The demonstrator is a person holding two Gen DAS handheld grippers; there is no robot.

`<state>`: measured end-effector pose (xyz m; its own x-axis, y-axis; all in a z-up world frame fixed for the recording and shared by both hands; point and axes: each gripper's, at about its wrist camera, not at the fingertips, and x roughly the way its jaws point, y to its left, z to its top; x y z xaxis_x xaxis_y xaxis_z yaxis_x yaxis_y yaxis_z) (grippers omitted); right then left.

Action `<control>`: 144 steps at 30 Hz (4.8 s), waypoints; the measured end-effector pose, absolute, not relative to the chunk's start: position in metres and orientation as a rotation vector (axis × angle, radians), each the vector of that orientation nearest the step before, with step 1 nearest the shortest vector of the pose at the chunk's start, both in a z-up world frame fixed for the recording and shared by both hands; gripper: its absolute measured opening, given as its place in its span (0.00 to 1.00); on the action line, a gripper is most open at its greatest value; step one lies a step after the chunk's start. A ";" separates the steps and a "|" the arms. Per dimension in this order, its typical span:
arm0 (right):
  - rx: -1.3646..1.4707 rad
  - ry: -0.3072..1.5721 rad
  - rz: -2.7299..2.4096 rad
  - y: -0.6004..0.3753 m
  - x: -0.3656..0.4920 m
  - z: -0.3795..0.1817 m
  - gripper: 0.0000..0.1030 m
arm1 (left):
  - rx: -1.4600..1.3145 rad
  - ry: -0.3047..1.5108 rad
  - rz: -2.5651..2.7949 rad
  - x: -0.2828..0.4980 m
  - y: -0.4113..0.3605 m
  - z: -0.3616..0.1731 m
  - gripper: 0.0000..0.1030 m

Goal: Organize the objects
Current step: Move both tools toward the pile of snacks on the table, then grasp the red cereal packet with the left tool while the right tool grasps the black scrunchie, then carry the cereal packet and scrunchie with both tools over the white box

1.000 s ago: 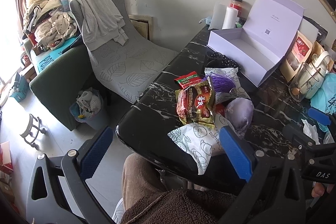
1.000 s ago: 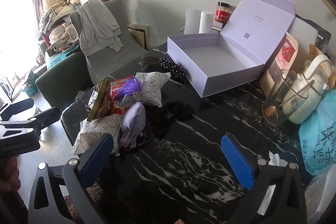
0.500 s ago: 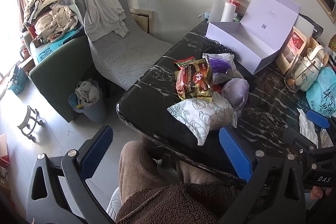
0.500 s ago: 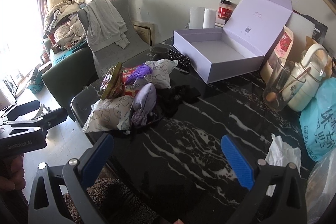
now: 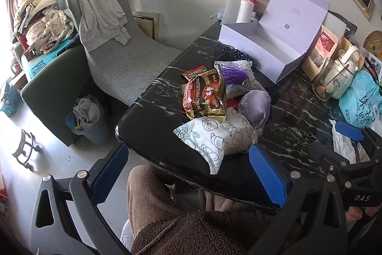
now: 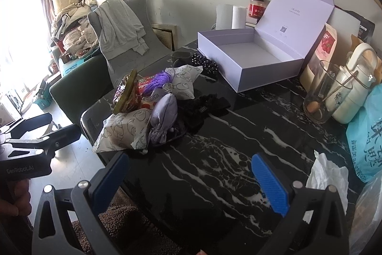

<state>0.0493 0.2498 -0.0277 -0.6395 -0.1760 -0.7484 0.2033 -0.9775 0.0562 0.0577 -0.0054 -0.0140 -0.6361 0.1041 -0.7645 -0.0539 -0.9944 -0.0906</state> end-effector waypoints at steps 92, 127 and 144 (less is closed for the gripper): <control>1.215 0.095 -2.654 0.270 0.000 -0.048 0.17 | -1.160 -0.062 2.510 -0.041 0.018 -0.029 0.61; 1.100 0.148 -2.853 0.320 0.020 0.002 0.17 | -1.121 0.121 2.253 -0.068 0.157 0.006 0.61; 0.992 0.186 -2.889 0.324 -0.055 0.048 0.17 | -1.062 0.210 2.278 -0.157 0.171 0.052 0.61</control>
